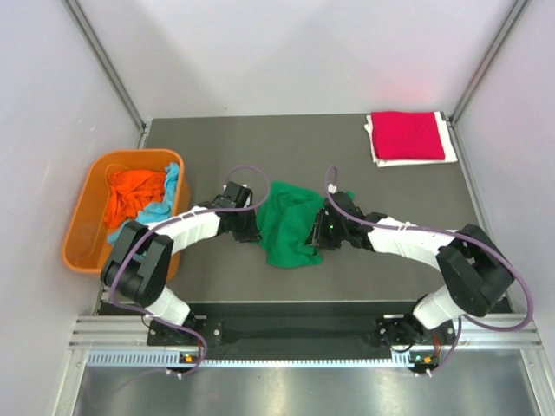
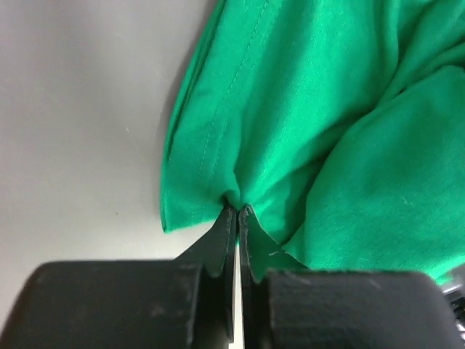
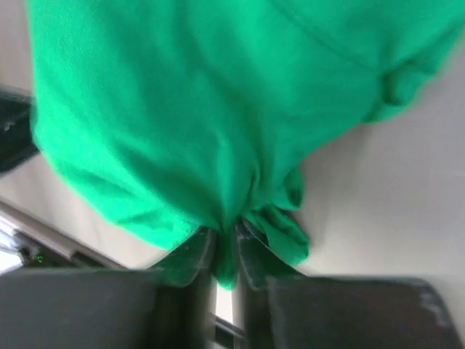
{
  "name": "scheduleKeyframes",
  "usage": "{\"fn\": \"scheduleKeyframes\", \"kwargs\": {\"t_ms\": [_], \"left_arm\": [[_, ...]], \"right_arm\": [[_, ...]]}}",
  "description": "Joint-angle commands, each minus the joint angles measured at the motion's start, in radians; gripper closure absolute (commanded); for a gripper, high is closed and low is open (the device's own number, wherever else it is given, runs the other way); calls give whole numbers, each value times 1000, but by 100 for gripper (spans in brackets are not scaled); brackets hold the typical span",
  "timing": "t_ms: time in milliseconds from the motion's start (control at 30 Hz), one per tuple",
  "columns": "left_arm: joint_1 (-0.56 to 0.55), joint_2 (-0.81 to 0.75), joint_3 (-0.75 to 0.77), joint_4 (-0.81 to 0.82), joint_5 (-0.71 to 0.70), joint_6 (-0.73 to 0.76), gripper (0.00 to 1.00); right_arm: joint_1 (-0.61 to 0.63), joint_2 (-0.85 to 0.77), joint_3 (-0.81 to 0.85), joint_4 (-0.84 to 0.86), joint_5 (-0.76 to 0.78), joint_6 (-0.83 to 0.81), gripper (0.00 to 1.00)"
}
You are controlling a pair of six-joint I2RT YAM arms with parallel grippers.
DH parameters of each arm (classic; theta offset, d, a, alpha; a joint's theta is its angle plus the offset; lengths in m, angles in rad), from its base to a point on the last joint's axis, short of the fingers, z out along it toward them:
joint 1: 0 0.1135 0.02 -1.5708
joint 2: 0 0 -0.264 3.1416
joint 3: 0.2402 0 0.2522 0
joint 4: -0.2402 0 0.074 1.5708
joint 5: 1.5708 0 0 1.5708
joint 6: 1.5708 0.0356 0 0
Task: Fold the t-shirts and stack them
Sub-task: Flatten the tshirt out
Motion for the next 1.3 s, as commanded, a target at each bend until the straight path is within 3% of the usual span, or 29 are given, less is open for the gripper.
{"fn": "scheduleKeyframes", "kwargs": {"t_ms": [0, 100, 167, 300, 400, 567, 733, 1000, 1167, 1267], "left_arm": [[-2, -41, 95, -84, -65, 24, 100], [-4, -92, 386, -269, -200, 80, 100], [-4, -144, 494, -325, -256, 107, 100], [-4, -210, 701, -436, -339, 121, 100], [-5, -247, 761, -508, -371, 138, 100], [-5, -311, 706, -556, -357, 141, 100], [-5, -363, 469, -496, -313, 127, 100], [-5, -405, 272, -448, -328, 120, 100], [5, -301, 309, -419, -365, 146, 100], [57, -197, 370, -349, -293, 163, 100]], "right_arm": [[-12, -45, 128, -113, 100, 15, 100], [-103, -167, 288, -421, 278, -86, 100], [-149, -229, 412, -522, 370, -126, 100], [-282, -379, 531, -686, 418, -222, 100], [-383, -451, 548, -756, 410, -276, 100], [-427, -511, 479, -839, 392, -292, 100], [-471, -535, 368, -849, 459, -284, 100], [-493, -505, 295, -813, 360, -267, 95], [-517, -382, 255, -700, 341, -279, 92], [-569, -236, 327, -635, 277, -298, 92]]}}
